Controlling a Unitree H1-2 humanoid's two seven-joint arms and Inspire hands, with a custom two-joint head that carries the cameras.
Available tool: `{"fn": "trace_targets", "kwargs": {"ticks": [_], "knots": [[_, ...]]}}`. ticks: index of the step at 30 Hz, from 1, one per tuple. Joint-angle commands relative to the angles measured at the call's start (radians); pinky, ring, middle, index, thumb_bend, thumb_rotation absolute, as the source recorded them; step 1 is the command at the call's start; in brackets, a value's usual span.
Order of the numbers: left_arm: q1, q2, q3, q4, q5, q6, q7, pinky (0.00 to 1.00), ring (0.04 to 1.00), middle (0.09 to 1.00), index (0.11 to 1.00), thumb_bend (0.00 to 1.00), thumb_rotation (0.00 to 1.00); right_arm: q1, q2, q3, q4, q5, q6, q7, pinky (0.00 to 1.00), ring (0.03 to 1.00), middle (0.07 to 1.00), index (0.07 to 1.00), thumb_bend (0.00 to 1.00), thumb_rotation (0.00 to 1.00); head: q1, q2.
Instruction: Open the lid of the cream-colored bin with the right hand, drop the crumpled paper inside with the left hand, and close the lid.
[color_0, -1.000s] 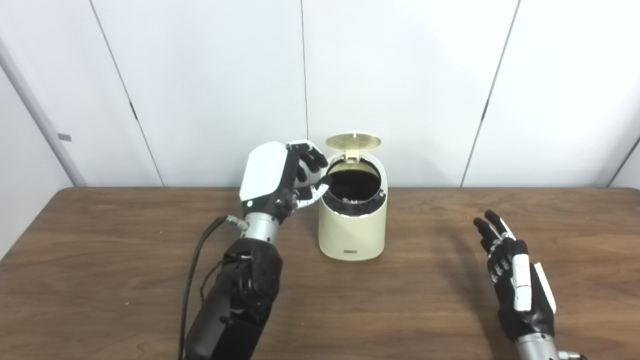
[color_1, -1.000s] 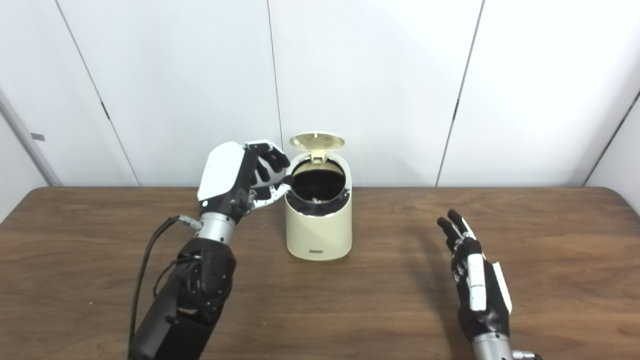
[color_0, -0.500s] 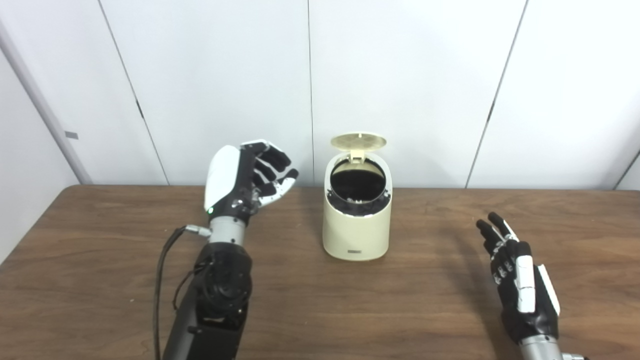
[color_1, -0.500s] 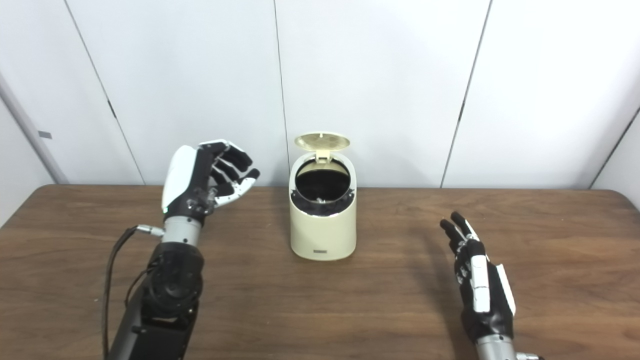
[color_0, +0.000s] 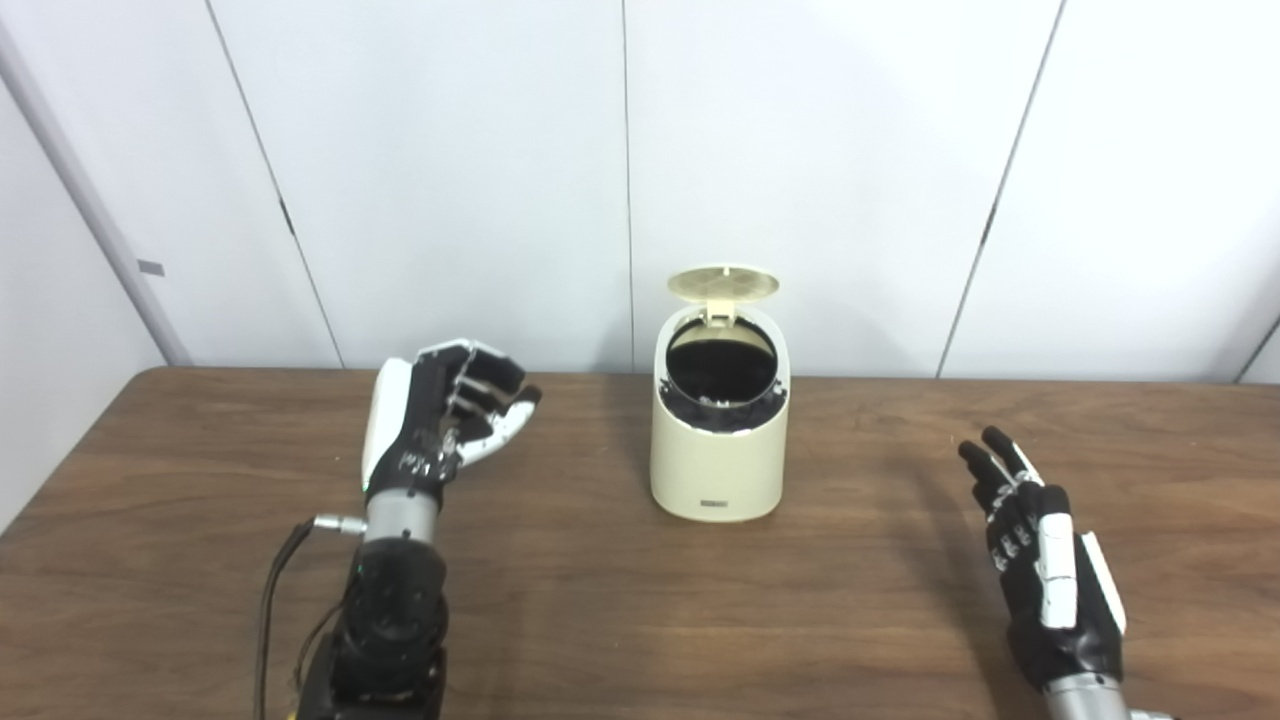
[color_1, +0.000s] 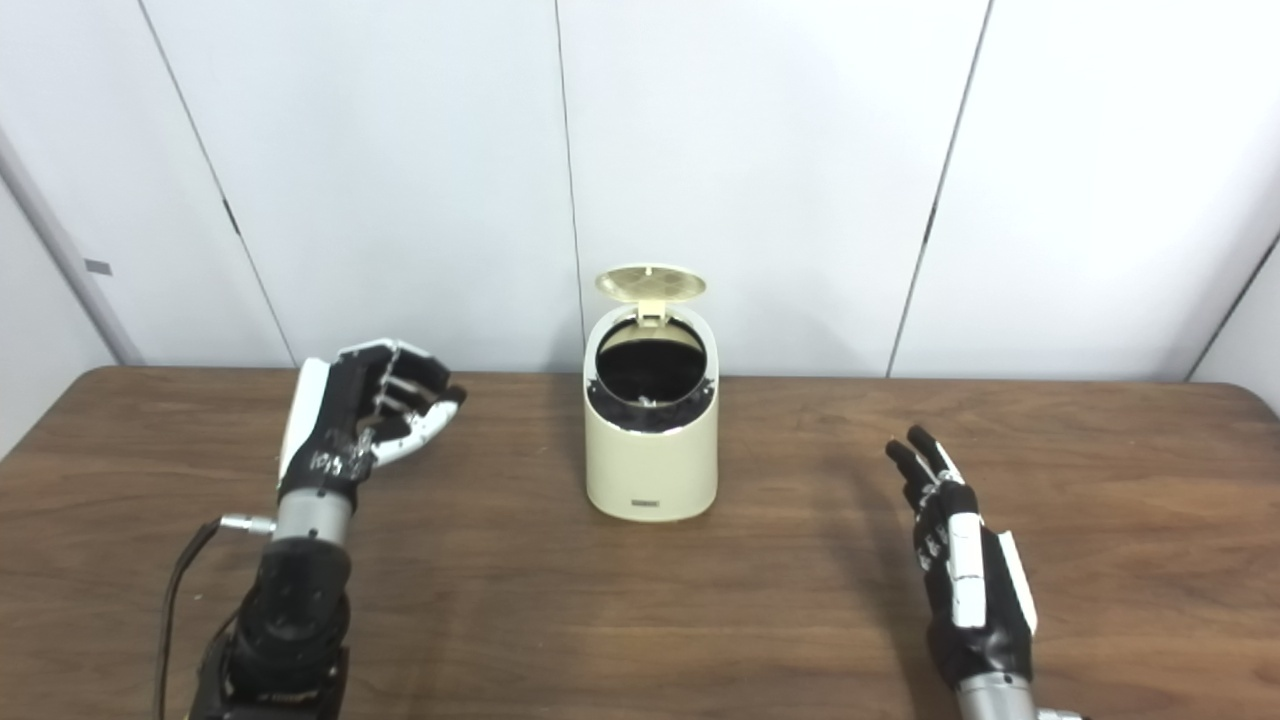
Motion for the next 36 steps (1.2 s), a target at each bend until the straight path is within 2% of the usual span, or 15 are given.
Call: {"fn": "trace_targets", "kwargs": {"ticks": [1,7,9,11,13,15,17,18,20,22,24,27,30,32,36], "knots": [[-0.019,0.014,0.012,-0.034,-0.008,-0.012,0.018,0.27,0.431,0.525,0.468,0.50,0.00,0.094,0.002,-0.003,0.092,0.003,-0.002,0.012,1.00,0.950,0.876,0.914,0.50,0.97,0.001,0.000],[0.013,-0.005,0.046,-0.056,-0.068,0.014,0.013,0.18,0.442,0.498,0.486,0.50,0.00,0.094,0.003,-0.008,0.087,0.009,-0.001,0.007,1.00,0.940,0.865,0.902,0.51,0.96,0.006,0.008],[0.027,-0.007,0.052,-0.055,-0.089,0.006,0.015,0.30,0.410,0.504,0.509,0.50,0.00,0.095,0.001,-0.008,0.087,0.007,-0.004,0.009,1.00,0.939,0.864,0.902,0.50,0.97,0.010,0.008],[0.044,-0.009,0.058,-0.055,-0.117,-0.006,0.012,0.39,0.426,0.492,0.520,0.50,0.00,0.095,-0.001,-0.008,0.086,0.004,-0.001,0.008,1.00,0.939,0.866,0.902,0.50,0.98,0.010,0.010],[0.061,-0.010,0.066,-0.053,-0.148,-0.022,0.012,0.43,0.438,0.483,0.528,0.50,0.00,0.095,-0.001,-0.008,0.082,0.006,0.005,0.007,1.00,0.940,0.867,0.901,0.51,0.98,0.011,0.009],[0.072,-0.013,0.074,-0.053,-0.170,-0.021,0.014,0.46,0.523,0.477,0.518,0.51,0.00,0.096,-0.002,-0.009,0.077,0.010,0.012,0.009,1.00,0.947,0.874,0.901,0.50,0.98,0.012,0.012],[0.086,-0.006,0.077,-0.054,-0.198,-0.027,0.000,0.48,0.555,0.488,0.506,0.52,0.00,0.097,-0.004,-0.010,0.073,0.016,0.016,0.012,1.00,0.951,0.883,0.902,0.50,0.98,0.013,0.013],[0.093,-0.002,0.078,-0.056,-0.214,-0.024,-0.011,0.50,0.578,0.496,0.499,0.51,0.00,0.098,-0.005,-0.010,0.072,0.019,0.016,0.014,1.00,0.954,0.887,0.903,0.49,0.99,0.014,0.013],[0.106,0.003,0.087,-0.064,-0.264,-0.011,-0.037,0.54,0.618,0.629,0.499,0.51,0.05,0.097,-0.007,-0.011,0.073,0.021,0.017,0.014,1.00,0.954,0.890,0.906,0.49,0.99,0.016,0.014],[0.119,0.010,0.092,-0.065,-0.308,-0.016,-0.060,0.59,0.667,0.701,0.499,0.50,0.07,0.098,-0.008,-0.011,0.071,0.018,0.020,0.010,1.00,0.955,0.892,0.909,0.48,1.00,0.017,0.014],[0.132,0.006,0.110,-0.068,-0.384,-0.013,-0.087,0.67,0.742,0.770,0.712,0.57,0.22,0.098,-0.009,-0.012,0.071,0.024,0.022,0.011,1.00,0.955,0.891,0.909,0.47,1.00,0.017,0.017],[0.153,0.014,0.119,-0.059,-0.460,-0.050,-0.126,0.85,0.900,0.892,0.850,0.53,0.38,0.098,-0.011,-0.012,0.070,0.028,0.026,0.013,1.00,0.954,0.890,0.910,0.47,0.99,0.016,0.019],[0.175,0.017,0.122,-0.032,-0.497,-0.125,-0.143,0.98,0.977,0.954,0.935,0.50,0.45,0.096,-0.013,-0.017,0.077,0.052,0.023,0.026,1.00,0.971,0.906,0.938,0.49,0.97,0.019,0.020],[0.184,0.017,0.124,-0.013,-0.532,-0.162,-0.158,0.99,0.993,0.980,0.970,0.49,0.47,0.095,-0.010,-0.023,0.076,0.073,0.029,0.030,1.00,0.981,0.917,0.955,0.50,0.93,0.018,0.022],[0.199,0.013,0.123,0.016,-0.573,-0.217,-0.175,1.00,1.000,1.000,0.999,0.52,0.60,0.097,-0.012,-0.024,0.065,0.075,0.036,0.027,1.00,0.984,0.922,0.973,0.51,0.91,0.021,0.029]]}}
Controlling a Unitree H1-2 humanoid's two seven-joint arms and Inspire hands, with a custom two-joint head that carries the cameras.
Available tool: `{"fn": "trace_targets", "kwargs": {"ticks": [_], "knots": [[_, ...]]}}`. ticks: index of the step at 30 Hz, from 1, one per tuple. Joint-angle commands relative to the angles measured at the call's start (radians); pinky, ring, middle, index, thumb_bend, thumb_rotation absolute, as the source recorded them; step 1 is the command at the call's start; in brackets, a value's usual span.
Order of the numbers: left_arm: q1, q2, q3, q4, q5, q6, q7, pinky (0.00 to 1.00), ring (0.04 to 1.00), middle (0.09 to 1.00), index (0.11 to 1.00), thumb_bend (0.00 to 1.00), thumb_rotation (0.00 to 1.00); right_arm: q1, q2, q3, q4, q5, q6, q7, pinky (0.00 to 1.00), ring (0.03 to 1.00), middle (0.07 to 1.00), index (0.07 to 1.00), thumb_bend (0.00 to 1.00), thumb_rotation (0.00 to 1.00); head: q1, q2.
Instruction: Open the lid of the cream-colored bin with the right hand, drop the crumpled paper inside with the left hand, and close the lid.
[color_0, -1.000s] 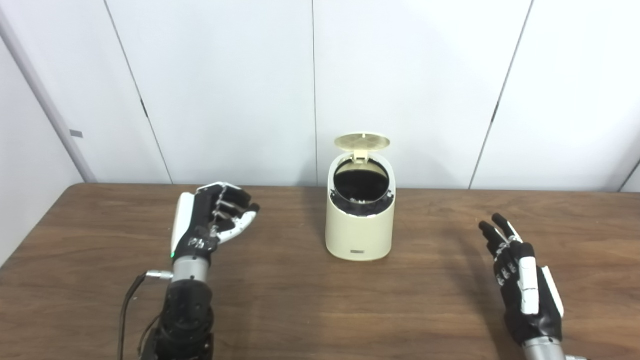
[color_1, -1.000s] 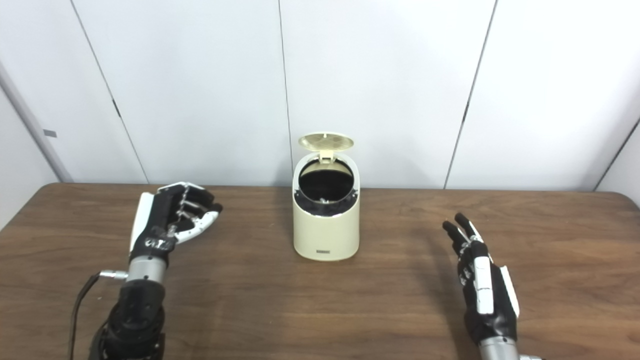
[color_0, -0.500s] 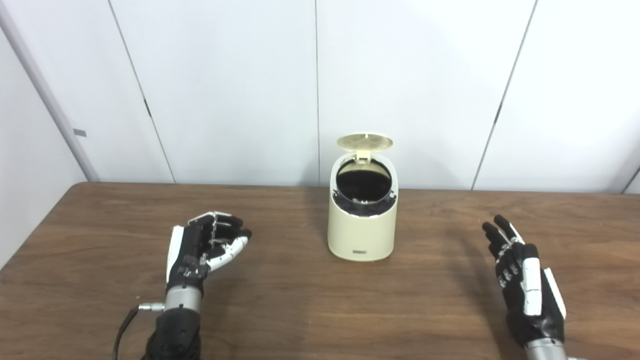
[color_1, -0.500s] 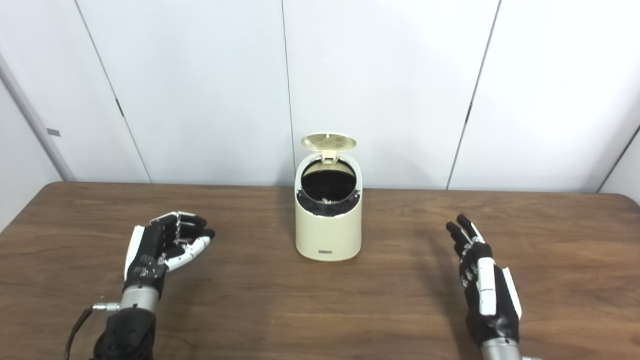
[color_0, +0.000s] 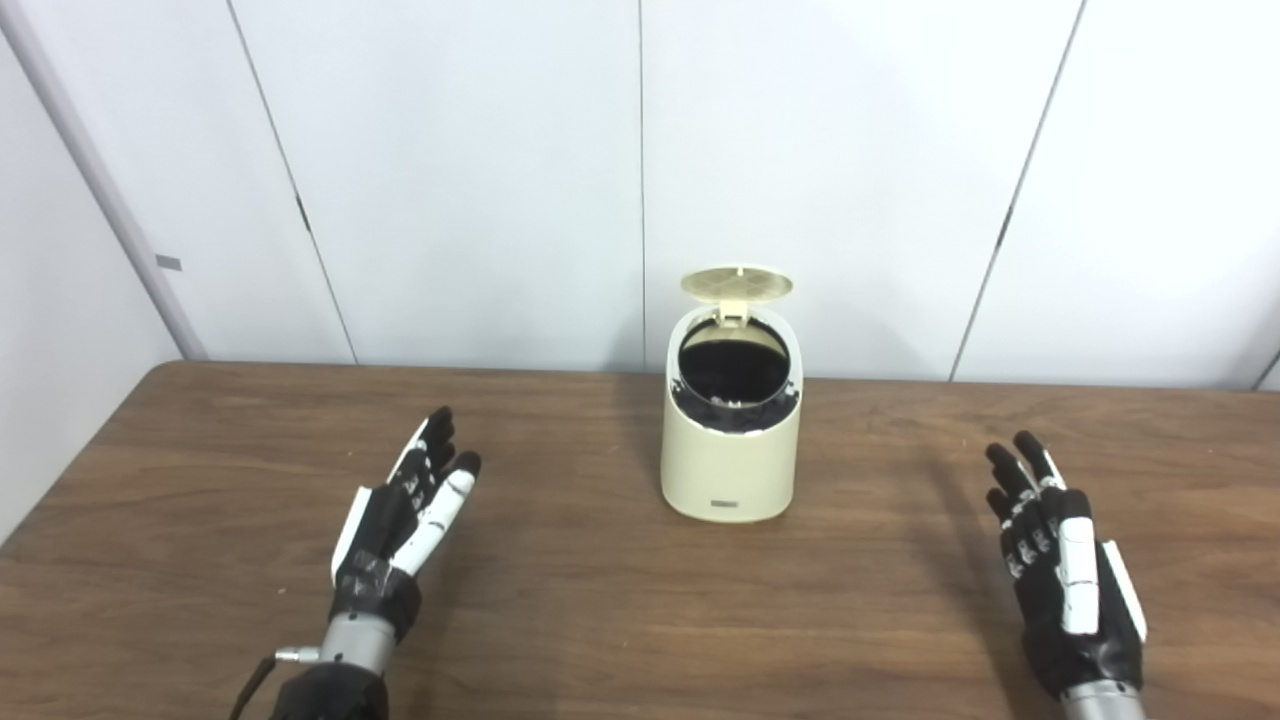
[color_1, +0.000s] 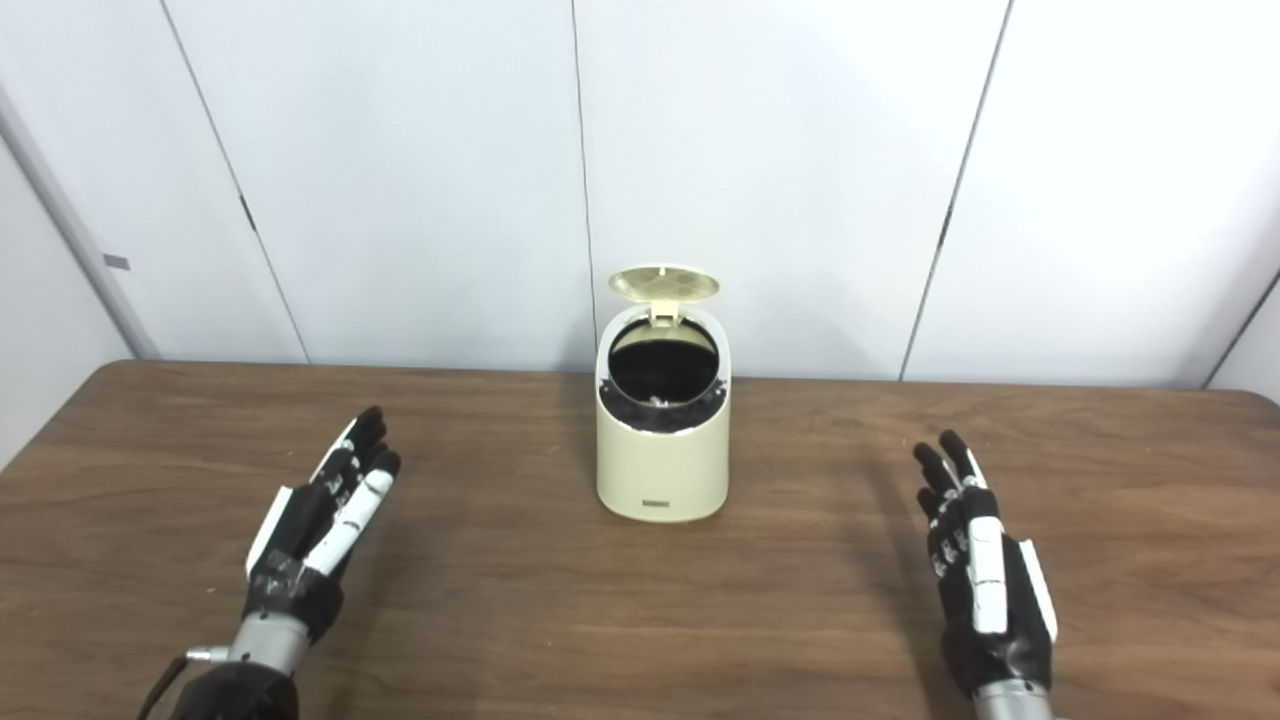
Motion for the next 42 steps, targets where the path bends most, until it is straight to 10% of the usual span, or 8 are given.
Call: {"fn": "trace_targets", "kwargs": {"ticks": [1,17,42], "knots": [[-0.017,0.004,0.000,-0.010,-0.017,-0.062,-0.005,1.00,1.000,1.000,1.000,0.52,0.63,0.095,-0.003,-0.009,0.067,0.002,0.002,0.013,1.00,0.983,0.923,0.970,0.51,0.91,0.001,0.001],[0.037,-0.019,0.002,0.078,-0.005,-0.176,0.027,1.00,1.000,1.000,1.000,0.40,0.99,0.101,-0.007,-0.006,0.031,-0.031,0.011,0.003,1.00,1.000,0.984,0.957,0.50,0.98,-0.023,0.025],[0.040,-0.020,0.016,0.120,-0.058,-0.199,0.035,1.00,1.000,1.000,1.000,0.43,1.00,0.060,-0.005,0.006,-0.087,-0.049,0.080,-0.002,1.00,1.000,1.000,0.955,0.53,1.00,-0.113,0.044]]}}
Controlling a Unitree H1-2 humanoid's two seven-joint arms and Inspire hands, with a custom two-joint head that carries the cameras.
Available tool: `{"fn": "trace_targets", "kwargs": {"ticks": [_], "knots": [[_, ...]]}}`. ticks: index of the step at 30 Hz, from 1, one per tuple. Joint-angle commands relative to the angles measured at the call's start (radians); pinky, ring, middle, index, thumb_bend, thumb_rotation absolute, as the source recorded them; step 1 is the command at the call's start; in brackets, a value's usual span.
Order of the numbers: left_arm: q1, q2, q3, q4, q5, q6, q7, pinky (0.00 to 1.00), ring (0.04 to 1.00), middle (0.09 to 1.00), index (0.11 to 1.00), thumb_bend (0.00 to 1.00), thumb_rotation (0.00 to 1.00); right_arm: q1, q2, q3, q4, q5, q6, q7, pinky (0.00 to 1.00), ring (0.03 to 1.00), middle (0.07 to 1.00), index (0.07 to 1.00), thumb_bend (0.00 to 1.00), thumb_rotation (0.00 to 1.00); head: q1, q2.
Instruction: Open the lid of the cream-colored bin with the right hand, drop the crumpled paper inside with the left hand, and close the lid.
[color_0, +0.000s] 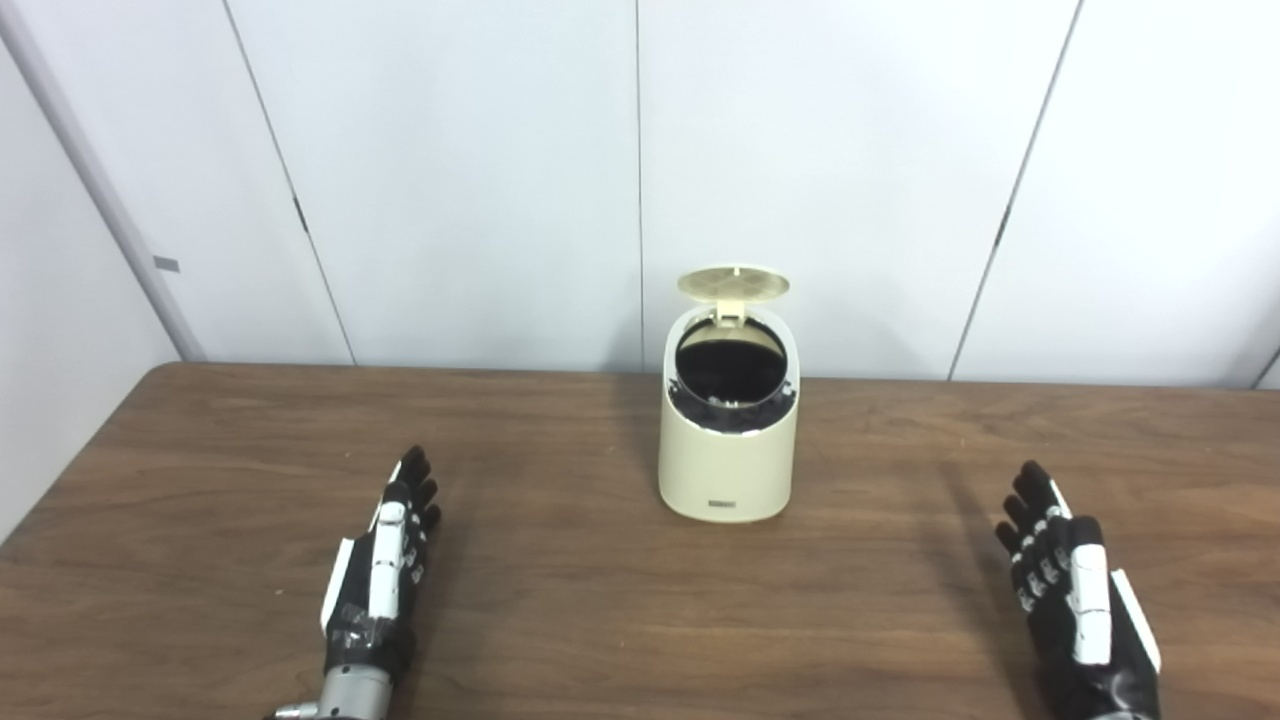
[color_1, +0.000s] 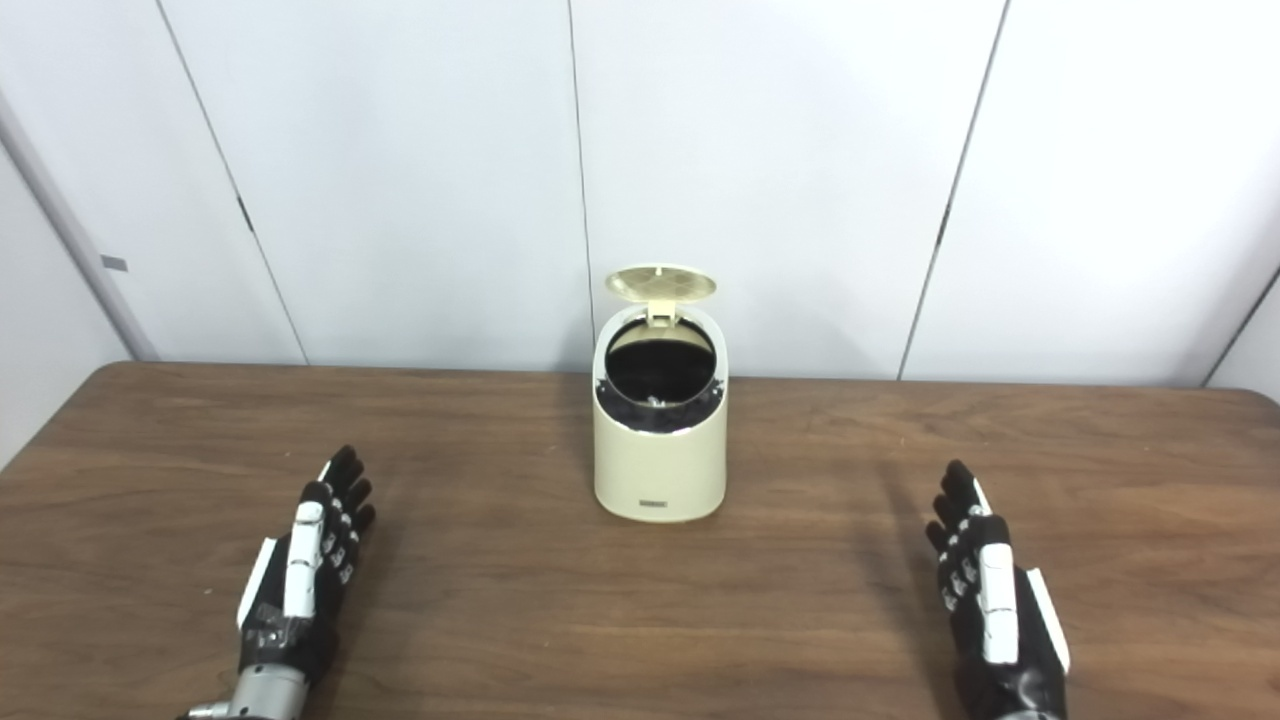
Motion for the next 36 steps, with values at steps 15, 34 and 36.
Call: {"fn": "trace_targets", "kwargs": {"ticks": [15,34,36], "knots": [[-0.012,0.017,-0.007,0.018,-0.024,0.000,-0.011,1.00,1.000,1.000,1.000,0.41,1.00,-0.122,-0.009,0.044,-0.061,-0.167,0.059,-0.064,0.99,0.980,0.958,0.914,0.60,1.00,-0.030,-0.023],[-0.009,0.013,-0.016,0.043,-0.020,-0.013,-0.008,1.00,1.000,1.000,1.000,0.39,1.00,-0.268,-0.058,0.121,-0.146,-0.326,0.179,-0.034,0.95,0.953,0.947,0.897,0.58,1.00,-0.037,-0.043],[-0.009,0.013,-0.018,0.044,-0.014,-0.011,-0.006,1.00,1.000,1.000,1.000,0.38,1.00,-0.289,-0.065,0.131,-0.148,-0.338,0.184,-0.028,0.95,0.952,0.947,0.898,0.58,1.00,-0.036,-0.044]]}}
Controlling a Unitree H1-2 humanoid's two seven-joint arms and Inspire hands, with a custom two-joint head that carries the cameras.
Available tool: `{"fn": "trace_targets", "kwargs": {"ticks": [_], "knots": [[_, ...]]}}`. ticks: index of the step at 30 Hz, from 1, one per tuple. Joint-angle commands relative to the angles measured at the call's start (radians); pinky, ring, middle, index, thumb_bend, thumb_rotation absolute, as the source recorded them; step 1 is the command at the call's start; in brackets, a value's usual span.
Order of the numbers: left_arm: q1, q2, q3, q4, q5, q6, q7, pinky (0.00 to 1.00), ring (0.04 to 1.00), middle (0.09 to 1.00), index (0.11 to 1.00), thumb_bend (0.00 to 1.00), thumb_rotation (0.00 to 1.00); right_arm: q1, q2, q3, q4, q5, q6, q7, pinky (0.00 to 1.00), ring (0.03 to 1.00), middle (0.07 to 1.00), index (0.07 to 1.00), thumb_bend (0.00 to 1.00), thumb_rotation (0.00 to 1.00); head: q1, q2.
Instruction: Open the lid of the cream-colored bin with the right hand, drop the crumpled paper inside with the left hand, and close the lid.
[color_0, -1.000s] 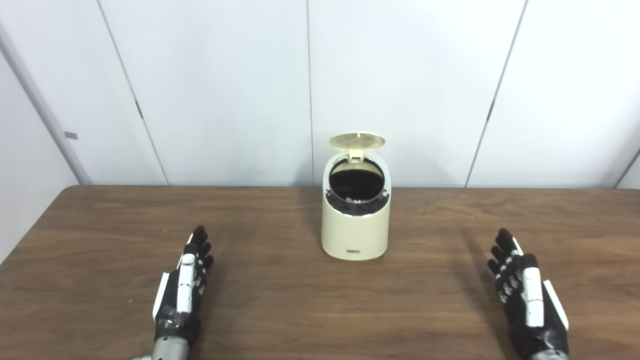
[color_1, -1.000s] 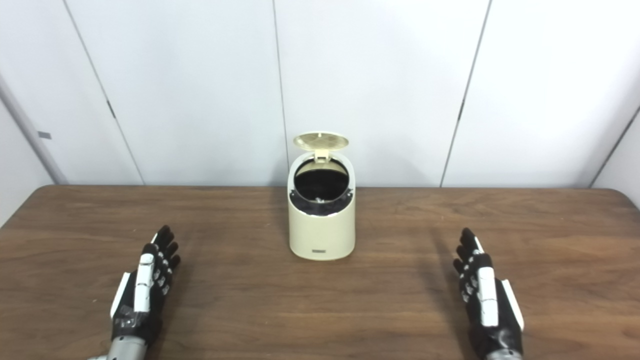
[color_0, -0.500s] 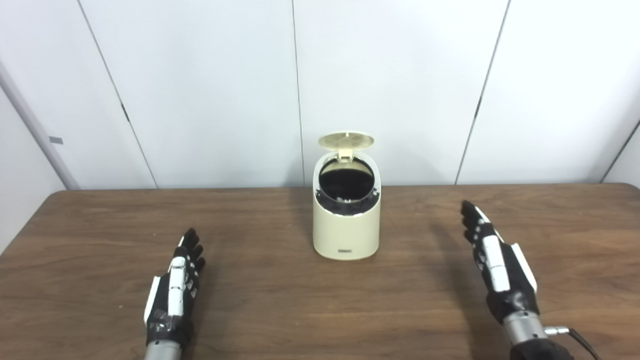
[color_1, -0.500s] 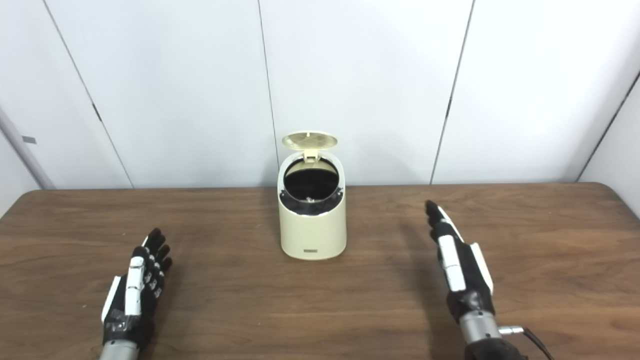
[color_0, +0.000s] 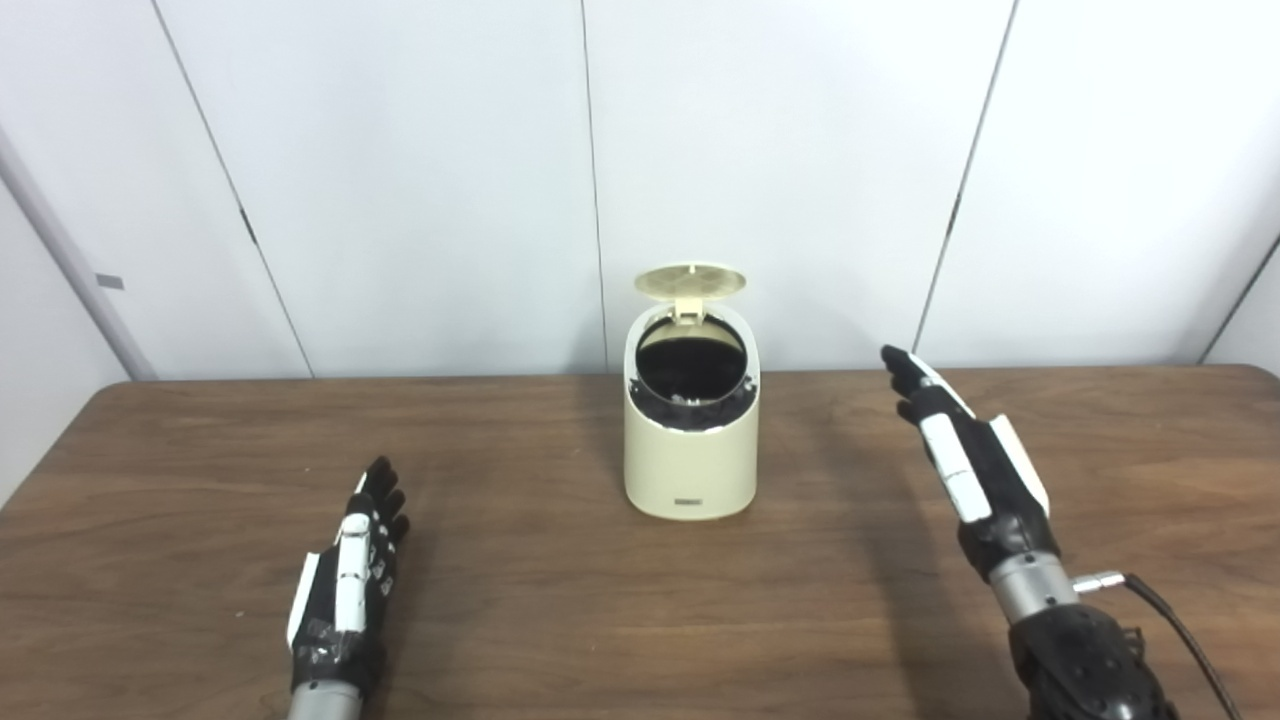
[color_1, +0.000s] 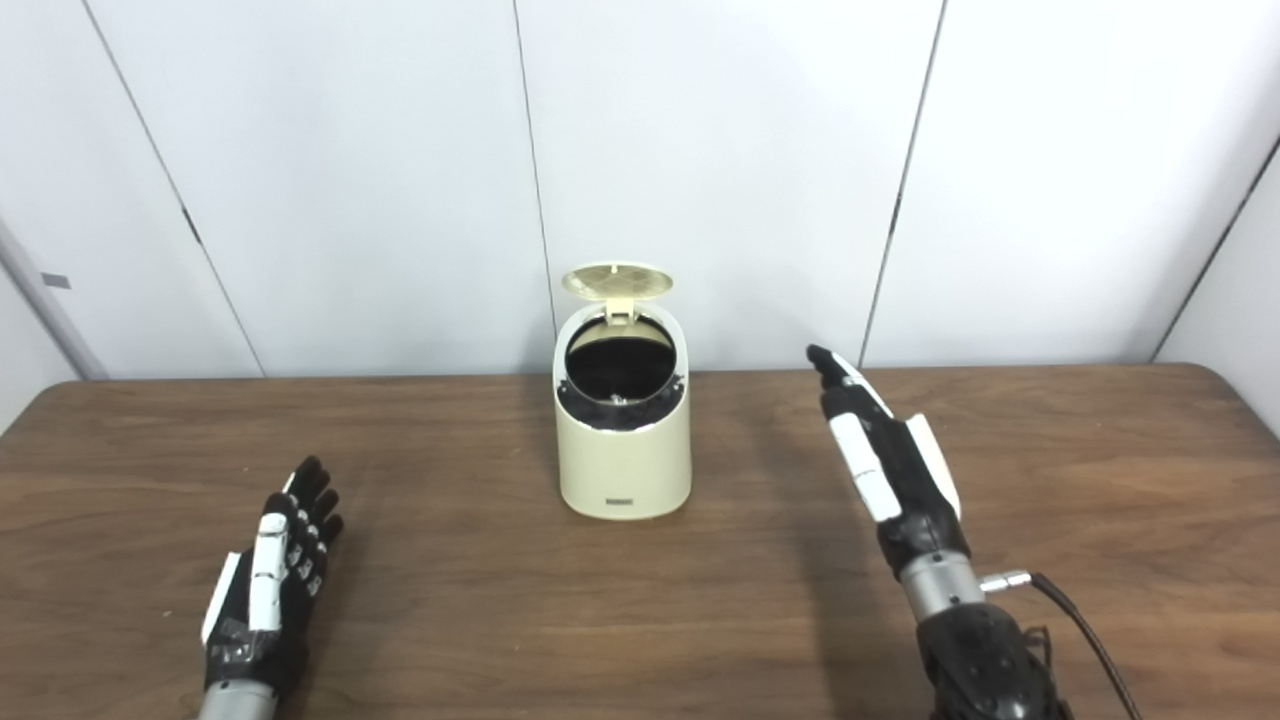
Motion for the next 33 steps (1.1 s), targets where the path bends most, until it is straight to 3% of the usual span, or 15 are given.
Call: {"fn": "trace_targets", "kwargs": {"ticks": [1,10,13,17,27,33], "knots": [[-0.004,0.002,-0.008,0.034,0.002,-0.013,-0.004,1.00,1.000,1.000,1.000,0.38,1.00,-0.065,-0.017,0.008,-0.039,-0.016,-0.018,0.008,0.94,0.953,0.948,0.901,0.58,1.00,0.000,0.002],[0.000,0.000,-0.013,0.039,-0.015,-0.007,-0.016,1.00,1.000,1.000,1.000,0.38,1.00,-0.142,-0.030,0.036,-0.027,-0.098,-0.013,0.008,0.89,0.928,0.922,0.879,0.62,1.00,-0.006,-0.004],[0.000,0.000,-0.014,0.040,-0.013,-0.001,-0.014,1.00,1.000,1.000,1.000,0.39,1.00,-0.164,-0.022,0.039,-0.030,-0.108,0.007,0.010,0.90,0.933,0.923,0.885,0.60,1.00,-0.002,-0.010],[0.002,-0.004,-0.012,0.035,-0.021,0.006,-0.014,1.00,1.000,1.000,1.000,0.38,1.00,-0.195,-0.021,0.053,-0.013,-0.132,-0.015,0.007,0.89,0.932,0.919,0.892,0.55,1.00,0.005,-0.017],[0.006,-0.002,-0.018,0.032,-0.024,0.012,-0.014,1.00,1.000,1.000,1.000,0.35,1.00,-0.283,-0.035,0.086,0.009,-0.183,0.016,0.029,0.85,0.910,0.910,0.878,0.54,1.00,0.010,-0.018],[0.007,0.000,-0.025,0.041,-0.023,0.001,-0.021,1.00,1.000,1.000,1.000,0.36,1.00,-0.336,-0.081,0.130,0.043,-0.238,0.001,0.063,0.82,0.890,0.906,0.887,0.54,1.00,0.008,-0.015]]}}
